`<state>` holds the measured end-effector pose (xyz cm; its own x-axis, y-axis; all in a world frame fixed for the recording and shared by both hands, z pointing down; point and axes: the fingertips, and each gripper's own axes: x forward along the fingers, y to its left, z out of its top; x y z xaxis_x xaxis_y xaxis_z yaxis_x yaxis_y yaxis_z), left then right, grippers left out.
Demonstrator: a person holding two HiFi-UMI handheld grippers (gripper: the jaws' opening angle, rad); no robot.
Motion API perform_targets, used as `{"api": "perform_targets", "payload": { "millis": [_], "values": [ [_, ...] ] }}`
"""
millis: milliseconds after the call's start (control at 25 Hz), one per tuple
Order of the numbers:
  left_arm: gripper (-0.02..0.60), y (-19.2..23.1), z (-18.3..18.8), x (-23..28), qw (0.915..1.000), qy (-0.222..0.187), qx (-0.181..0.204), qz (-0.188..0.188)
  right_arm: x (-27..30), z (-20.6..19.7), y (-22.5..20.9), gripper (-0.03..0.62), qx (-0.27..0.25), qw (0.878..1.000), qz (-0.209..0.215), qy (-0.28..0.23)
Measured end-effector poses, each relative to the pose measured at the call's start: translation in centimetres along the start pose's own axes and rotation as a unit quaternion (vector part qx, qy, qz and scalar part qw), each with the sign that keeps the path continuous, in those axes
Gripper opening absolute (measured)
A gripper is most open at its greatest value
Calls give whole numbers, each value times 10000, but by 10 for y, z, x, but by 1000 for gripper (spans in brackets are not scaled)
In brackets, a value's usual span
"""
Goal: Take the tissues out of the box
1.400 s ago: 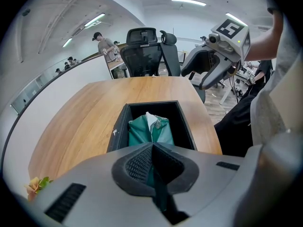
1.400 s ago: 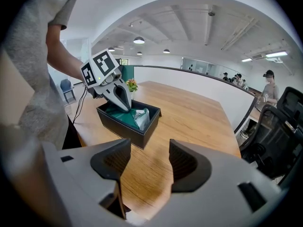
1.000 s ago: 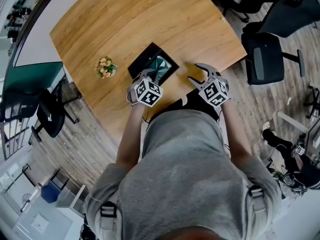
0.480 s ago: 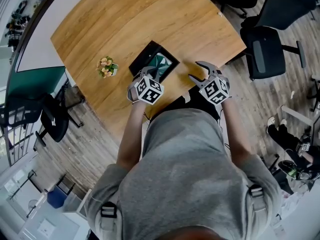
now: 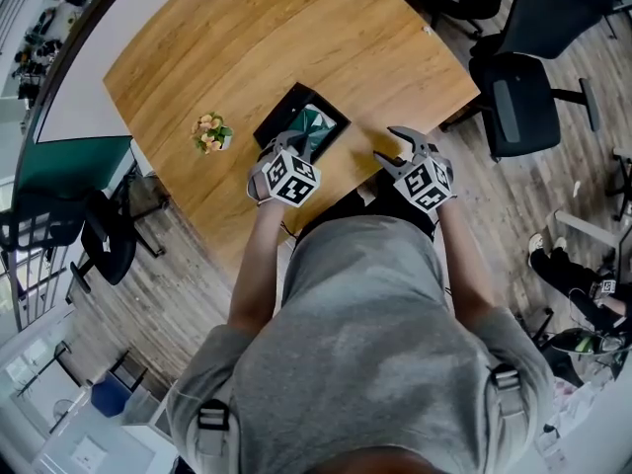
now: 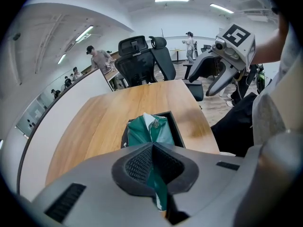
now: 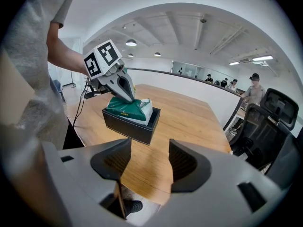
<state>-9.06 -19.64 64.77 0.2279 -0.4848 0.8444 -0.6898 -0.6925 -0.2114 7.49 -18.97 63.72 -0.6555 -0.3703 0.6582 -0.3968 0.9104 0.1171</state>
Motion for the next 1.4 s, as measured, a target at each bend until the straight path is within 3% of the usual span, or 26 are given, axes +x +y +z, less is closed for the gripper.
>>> {"api": "perform_targets", "payload": {
  "millis": [480,760,1400],
  "values": [
    [20,8,18,-39,9993,60,36,368,-13,10,-11,253,-131,9996,192,-188],
    [20,0,32,-63,9986,-55,-73,515,-19,11,-9,253,-34,9976,523,-449],
    [20,-32,53,-80,9958,244,-468,745,-39,-3,-37,252,-633,9908,1106,-463]
  ]
}}
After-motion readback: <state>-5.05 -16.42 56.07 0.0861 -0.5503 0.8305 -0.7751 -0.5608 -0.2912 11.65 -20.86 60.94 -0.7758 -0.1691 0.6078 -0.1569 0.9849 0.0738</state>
